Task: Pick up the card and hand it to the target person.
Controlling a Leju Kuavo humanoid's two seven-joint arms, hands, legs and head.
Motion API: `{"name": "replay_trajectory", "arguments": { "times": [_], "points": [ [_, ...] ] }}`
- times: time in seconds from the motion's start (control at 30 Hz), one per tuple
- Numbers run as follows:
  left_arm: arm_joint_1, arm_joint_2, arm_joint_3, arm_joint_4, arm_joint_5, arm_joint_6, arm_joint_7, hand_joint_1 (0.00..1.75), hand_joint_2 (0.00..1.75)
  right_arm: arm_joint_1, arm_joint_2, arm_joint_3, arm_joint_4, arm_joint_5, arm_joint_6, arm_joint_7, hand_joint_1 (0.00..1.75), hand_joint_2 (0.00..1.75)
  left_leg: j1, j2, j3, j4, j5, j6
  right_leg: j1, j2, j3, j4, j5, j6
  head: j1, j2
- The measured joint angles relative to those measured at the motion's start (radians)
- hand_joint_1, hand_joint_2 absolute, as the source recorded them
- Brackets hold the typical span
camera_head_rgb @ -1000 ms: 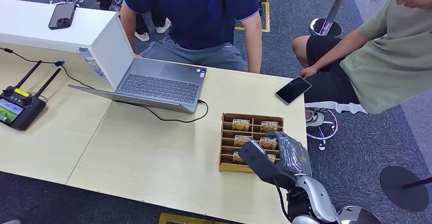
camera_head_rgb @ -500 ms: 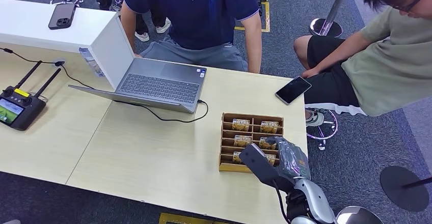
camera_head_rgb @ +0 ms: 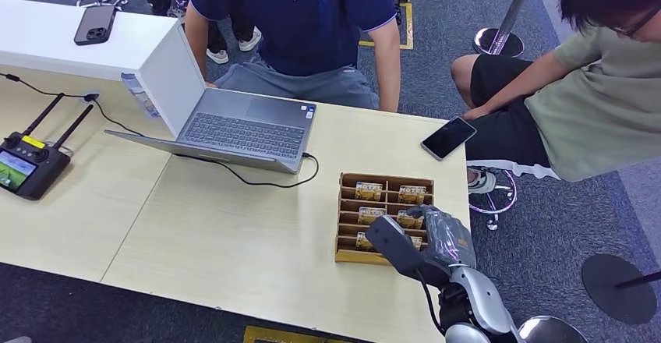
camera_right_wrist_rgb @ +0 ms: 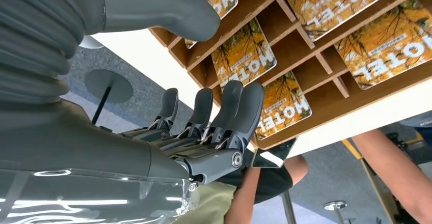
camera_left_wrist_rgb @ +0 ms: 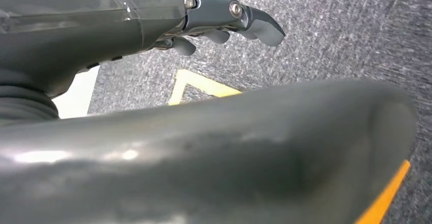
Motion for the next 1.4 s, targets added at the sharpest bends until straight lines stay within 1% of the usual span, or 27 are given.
{"name": "replay_trajectory", "arguments": {
  "times": [0.1, 0.3, 0.77, 1.27, 1.4],
  "points": [
    [0.000, -0.003, 0.000, 0.000, 0.000, -0.006, -0.007, 0.00, 0.00, -0.005, 0.000, 0.000, 0.000, -0.001, 0.006, 0.002, 0.81, 1.75, 0.000, 0.000, 0.000, 0.000, 0.000, 0.000, 0.000, 0.000, 0.000, 0.000, 0.000, 0.000, 0.000, 0.000],
    [0.000, -0.008, 0.000, 0.000, -0.001, -0.012, -0.012, 0.00, 0.00, -0.010, -0.003, 0.000, 0.010, -0.021, 0.011, 0.000, 0.89, 1.75, 0.000, 0.000, 0.000, 0.000, 0.000, 0.000, 0.000, 0.000, 0.000, 0.000, 0.000, 0.000, 0.000, 0.000],
    [0.000, -0.008, 0.009, 0.000, -0.001, -0.017, -0.016, 0.00, 0.00, -0.014, -0.008, 0.000, 0.028, -0.034, 0.010, -0.008, 0.86, 1.75, 0.000, 0.000, 0.000, 0.000, 0.000, 0.000, 0.000, 0.000, 0.000, 0.000, 0.000, 0.000, 0.000, 0.000],
    [0.000, -0.009, 0.010, 0.000, -0.001, -0.018, -0.017, 0.00, 0.00, -0.014, -0.008, 0.004, 0.055, -0.058, 0.007, -0.018, 0.91, 1.75, 0.000, 0.000, 0.000, 0.000, 0.000, 0.000, 0.000, 0.000, 0.000, 0.000, 0.000, 0.000, 0.000, 0.000],
    [0.000, -0.009, 0.010, 0.000, -0.001, -0.018, -0.017, 0.00, 0.00, -0.014, -0.008, 0.007, 0.065, -0.065, 0.005, -0.020, 0.89, 1.75, 0.000, 0.000, 0.000, 0.000, 0.000, 0.000, 0.000, 0.000, 0.000, 0.000, 0.000, 0.000, 0.000, 0.000]
  ]
}}
